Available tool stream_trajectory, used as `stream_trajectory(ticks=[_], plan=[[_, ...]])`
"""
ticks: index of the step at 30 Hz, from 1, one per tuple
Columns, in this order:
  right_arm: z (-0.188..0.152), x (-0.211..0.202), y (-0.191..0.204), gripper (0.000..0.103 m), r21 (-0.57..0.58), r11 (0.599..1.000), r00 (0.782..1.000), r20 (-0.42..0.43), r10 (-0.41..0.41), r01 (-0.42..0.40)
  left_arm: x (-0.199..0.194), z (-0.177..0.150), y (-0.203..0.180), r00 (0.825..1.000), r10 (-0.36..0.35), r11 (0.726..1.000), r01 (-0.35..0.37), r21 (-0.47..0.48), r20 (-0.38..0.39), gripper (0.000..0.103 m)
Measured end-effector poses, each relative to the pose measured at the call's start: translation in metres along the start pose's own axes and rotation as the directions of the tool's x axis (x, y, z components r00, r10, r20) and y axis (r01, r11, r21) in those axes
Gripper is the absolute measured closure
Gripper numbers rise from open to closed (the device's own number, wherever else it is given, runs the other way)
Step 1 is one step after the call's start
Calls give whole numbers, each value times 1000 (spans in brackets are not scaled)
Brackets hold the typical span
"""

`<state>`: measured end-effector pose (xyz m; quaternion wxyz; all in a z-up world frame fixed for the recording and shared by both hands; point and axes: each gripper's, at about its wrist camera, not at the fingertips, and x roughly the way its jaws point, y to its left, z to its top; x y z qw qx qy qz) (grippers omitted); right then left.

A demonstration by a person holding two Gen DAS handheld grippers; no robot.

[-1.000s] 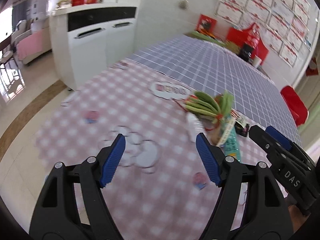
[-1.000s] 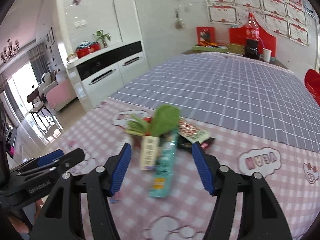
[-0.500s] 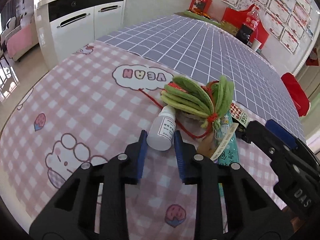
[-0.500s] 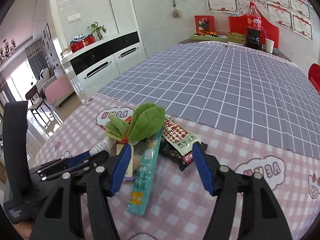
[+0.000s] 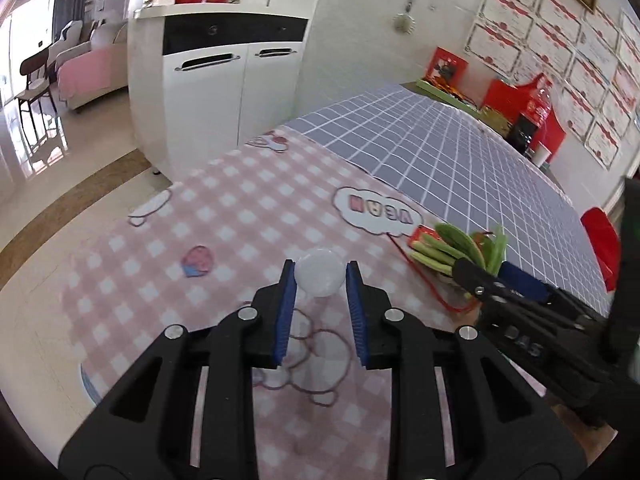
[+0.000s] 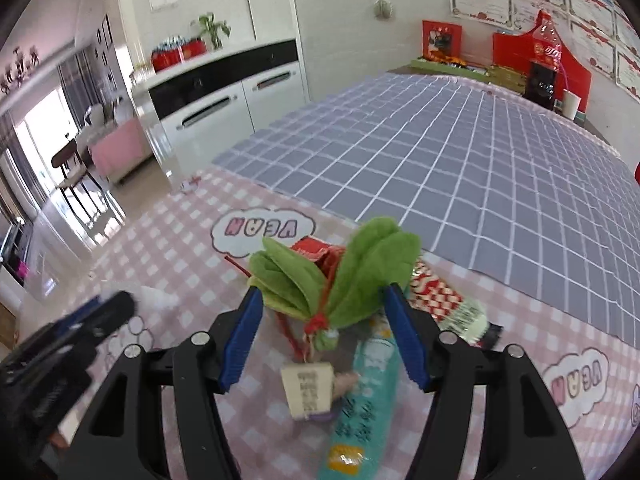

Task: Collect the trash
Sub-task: 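Grasp the small white bottle with the left tool while right grasps the green leafy bundle, then carry both items over the blue bin and open both tools to drop them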

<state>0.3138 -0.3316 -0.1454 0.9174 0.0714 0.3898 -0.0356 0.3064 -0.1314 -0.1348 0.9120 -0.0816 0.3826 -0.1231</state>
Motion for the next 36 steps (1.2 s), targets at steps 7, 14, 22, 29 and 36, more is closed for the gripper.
stream_trajectory(ticks=[7,14,22,29,36], plan=[[1,-4,6,82,-4,1000,999,45,-13,13,-13,3,19,1000,-14,1000,15,-28,23,78],[11,-63,33,83,-30,999,981,192,35,-30,-45,6,37,995,-61,996,65,-53,75,78],[9,-106,98,83,-112,978,953,228,199,-178,-93,6,79,989,-50,994,63,-93,140,78],[-3,-110,180,83,-178,920,914,151,377,-350,-135,-7,148,985,43,987,-17,-157,167,78],[-27,-108,276,82,-276,848,873,56,484,-452,-163,-26,232,974,178,954,-135,-269,140,78]])
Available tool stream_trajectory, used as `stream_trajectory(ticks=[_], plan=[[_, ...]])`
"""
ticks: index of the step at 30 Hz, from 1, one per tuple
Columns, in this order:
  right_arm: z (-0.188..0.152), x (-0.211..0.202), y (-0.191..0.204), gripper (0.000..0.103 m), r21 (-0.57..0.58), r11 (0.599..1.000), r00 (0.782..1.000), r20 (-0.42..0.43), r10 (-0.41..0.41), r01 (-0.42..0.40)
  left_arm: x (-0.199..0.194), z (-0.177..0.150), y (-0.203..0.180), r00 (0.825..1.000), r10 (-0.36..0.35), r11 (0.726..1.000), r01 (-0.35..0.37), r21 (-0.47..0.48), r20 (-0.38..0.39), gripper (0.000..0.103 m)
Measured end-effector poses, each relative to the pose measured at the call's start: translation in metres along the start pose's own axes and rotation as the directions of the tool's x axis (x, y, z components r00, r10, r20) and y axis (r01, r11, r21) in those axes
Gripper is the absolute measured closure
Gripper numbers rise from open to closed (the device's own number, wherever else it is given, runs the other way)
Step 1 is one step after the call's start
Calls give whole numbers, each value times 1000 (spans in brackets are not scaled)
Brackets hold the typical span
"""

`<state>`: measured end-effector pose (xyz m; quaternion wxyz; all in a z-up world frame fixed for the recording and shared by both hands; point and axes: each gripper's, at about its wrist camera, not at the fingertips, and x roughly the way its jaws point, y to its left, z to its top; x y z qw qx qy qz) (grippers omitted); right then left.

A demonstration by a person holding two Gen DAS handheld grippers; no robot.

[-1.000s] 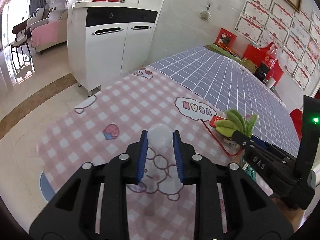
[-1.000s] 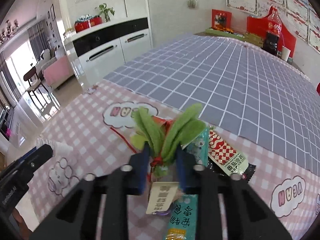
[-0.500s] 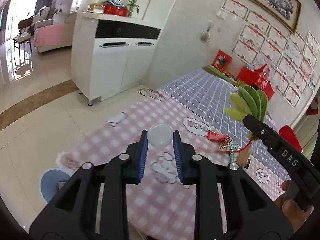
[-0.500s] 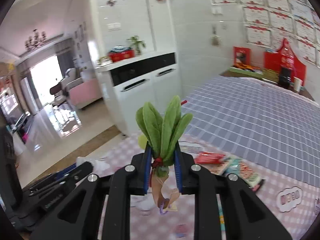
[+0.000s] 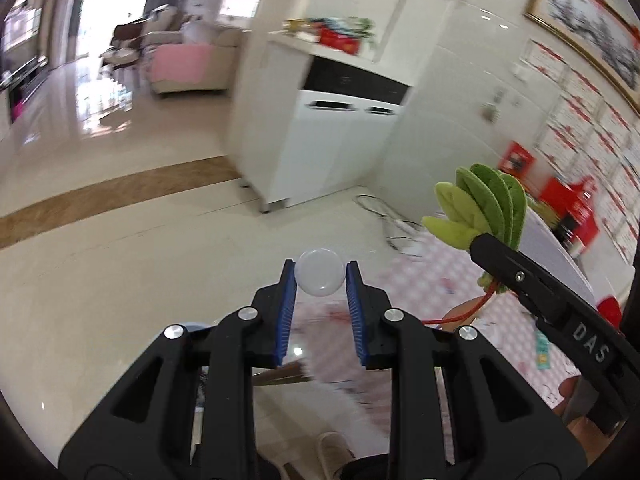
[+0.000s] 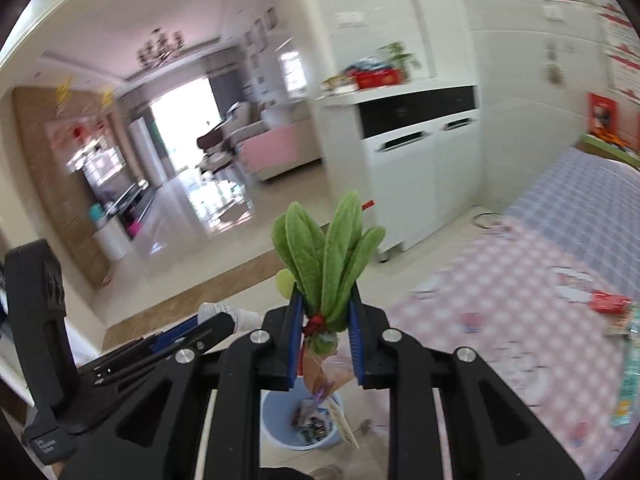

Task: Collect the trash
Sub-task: 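Carry both items over the blue bin and open both tools to drop them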

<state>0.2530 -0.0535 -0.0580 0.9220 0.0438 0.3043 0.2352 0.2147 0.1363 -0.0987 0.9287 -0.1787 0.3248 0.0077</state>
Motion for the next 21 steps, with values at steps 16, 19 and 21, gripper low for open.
stream_trajectory(ticks=[16,19,21], plan=[[-43,144,104,81,-119,985,967,-236,93,-124,41,-14,138,974,195,963,-213,-167,-118,78],[-50,165,110,77,-129,984,962,-258,90,-126,49,-17,152,972,191,958,-214,-189,-134,78],[-55,179,114,72,-137,983,958,-273,83,-124,56,-19,157,970,196,956,-222,-193,-147,78]])
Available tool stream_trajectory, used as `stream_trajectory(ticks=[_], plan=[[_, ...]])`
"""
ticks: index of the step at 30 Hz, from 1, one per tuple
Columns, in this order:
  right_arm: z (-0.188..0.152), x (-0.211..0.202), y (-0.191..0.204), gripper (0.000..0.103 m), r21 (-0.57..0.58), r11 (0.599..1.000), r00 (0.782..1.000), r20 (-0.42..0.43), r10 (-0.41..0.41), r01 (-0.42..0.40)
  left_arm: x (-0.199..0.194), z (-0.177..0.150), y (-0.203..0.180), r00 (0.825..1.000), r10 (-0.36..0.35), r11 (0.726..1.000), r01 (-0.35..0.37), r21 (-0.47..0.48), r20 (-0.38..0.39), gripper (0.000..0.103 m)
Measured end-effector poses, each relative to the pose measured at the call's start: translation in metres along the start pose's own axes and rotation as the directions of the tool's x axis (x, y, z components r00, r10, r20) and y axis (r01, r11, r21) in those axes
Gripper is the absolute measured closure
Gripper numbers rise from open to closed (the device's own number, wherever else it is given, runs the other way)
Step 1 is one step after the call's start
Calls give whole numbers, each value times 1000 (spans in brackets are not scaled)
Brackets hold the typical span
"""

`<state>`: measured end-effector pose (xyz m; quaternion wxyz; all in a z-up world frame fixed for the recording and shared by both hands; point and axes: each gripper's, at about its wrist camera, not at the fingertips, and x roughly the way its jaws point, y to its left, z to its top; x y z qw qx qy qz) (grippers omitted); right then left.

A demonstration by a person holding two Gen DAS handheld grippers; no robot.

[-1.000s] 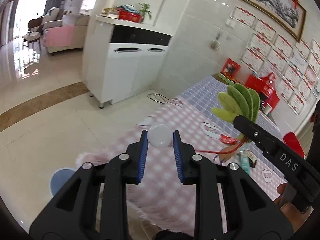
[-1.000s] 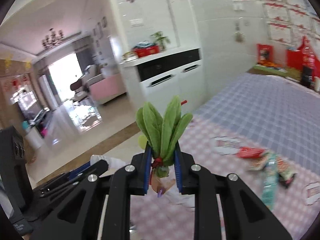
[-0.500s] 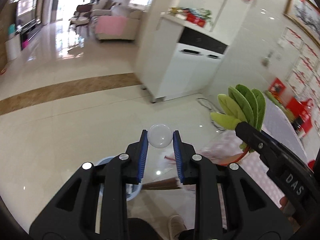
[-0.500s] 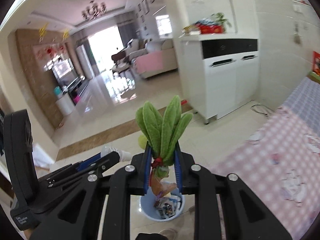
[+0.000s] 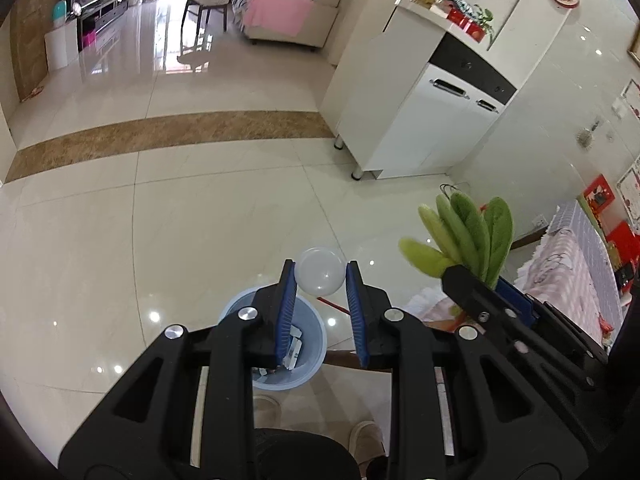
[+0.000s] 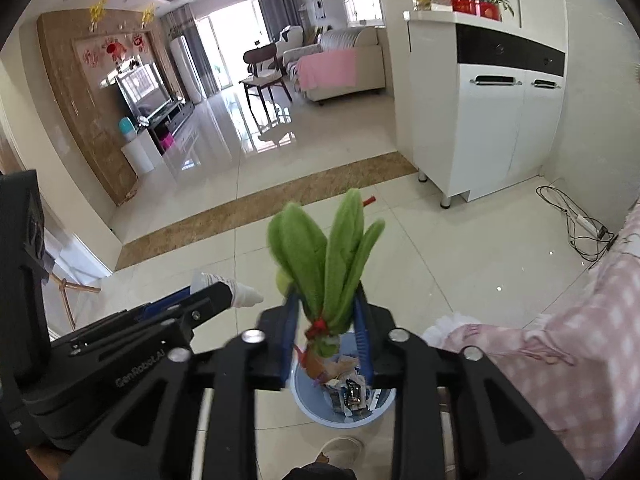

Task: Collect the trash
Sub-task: 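Carry both items over the blue bin and open both tools to drop them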

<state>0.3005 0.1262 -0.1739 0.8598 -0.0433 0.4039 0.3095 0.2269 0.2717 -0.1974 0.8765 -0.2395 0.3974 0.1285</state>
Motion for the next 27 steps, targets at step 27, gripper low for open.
stream_trajectory(ticks=[27], plan=[[-2,1,-29,44,34,992,989,85,-123,120,30,-9,-18,999,13,998,-10,59,-51,78]])
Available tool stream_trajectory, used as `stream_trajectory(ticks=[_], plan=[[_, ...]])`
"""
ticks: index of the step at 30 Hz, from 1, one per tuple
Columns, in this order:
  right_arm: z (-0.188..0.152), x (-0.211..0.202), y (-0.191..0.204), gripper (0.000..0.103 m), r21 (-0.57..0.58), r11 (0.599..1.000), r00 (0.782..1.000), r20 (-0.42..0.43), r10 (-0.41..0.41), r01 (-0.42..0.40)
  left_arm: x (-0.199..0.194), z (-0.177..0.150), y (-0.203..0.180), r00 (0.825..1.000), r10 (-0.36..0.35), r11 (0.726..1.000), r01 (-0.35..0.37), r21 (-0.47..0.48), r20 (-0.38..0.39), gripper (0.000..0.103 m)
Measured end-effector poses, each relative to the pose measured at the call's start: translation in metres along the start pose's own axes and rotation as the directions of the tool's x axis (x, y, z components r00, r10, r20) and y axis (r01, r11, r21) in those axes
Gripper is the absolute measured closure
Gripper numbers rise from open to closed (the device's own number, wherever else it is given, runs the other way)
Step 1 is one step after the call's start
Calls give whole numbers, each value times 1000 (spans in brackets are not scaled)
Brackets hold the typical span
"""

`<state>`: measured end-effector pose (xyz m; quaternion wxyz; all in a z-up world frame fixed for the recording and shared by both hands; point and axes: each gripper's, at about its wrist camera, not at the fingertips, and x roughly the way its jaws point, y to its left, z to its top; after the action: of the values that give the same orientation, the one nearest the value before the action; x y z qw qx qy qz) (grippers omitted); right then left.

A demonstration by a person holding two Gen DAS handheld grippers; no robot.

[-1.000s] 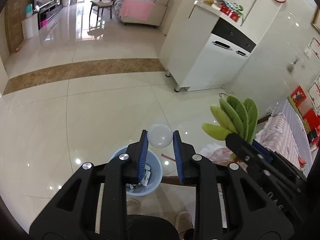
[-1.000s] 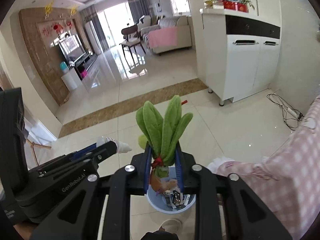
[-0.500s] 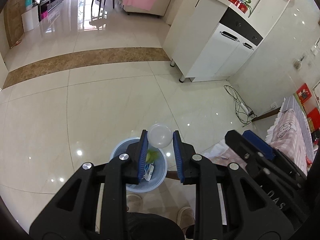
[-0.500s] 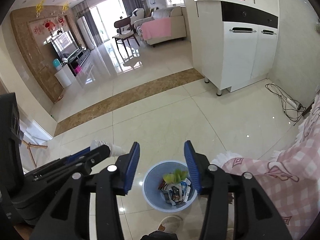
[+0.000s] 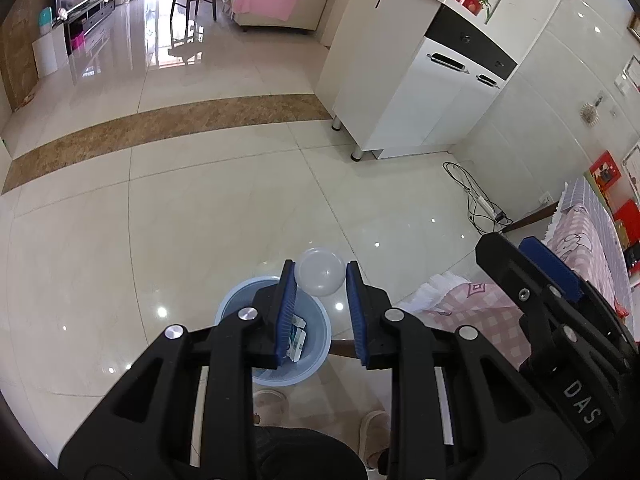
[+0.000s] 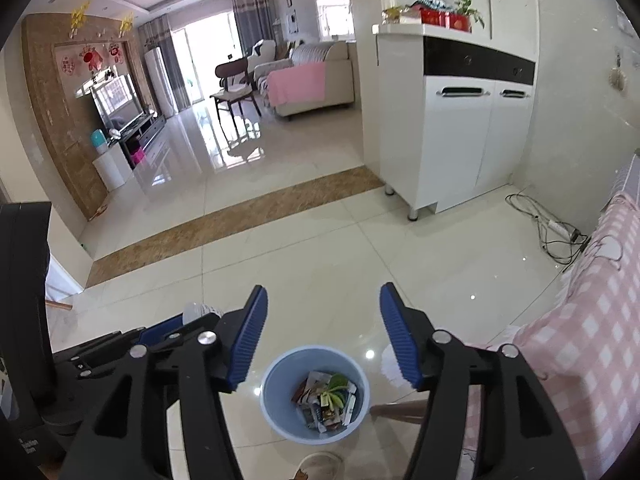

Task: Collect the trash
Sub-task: 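Move both tools back over the table to the remaining trash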

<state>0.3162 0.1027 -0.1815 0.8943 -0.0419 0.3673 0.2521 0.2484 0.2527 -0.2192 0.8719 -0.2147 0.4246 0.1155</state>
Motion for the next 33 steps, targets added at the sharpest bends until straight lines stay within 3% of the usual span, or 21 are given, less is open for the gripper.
stream_trajectory(ticks=[7,8,9,10,21,33], plan=[[4,-19,-9,44,25,1000,998,64,-17,15,-11,5,-9,999,24,1000,-25,20,48,75],[4,-22,-11,44,29,999,997,70,-20,18,-12,5,-10,998,27,999,-28,21,54,68],[5,-24,-14,44,33,999,997,75,-24,22,-15,5,-11,997,37,999,-38,20,63,41],[5,-26,-14,44,37,999,997,77,-26,24,-19,5,-11,994,55,998,-57,17,91,34],[7,-50,-26,44,59,997,993,107,-48,41,-55,9,-27,980,83,994,-95,60,180,34],[3,-109,-49,43,97,993,980,182,-77,60,-107,2,-69,962,38,990,-74,123,271,34]])
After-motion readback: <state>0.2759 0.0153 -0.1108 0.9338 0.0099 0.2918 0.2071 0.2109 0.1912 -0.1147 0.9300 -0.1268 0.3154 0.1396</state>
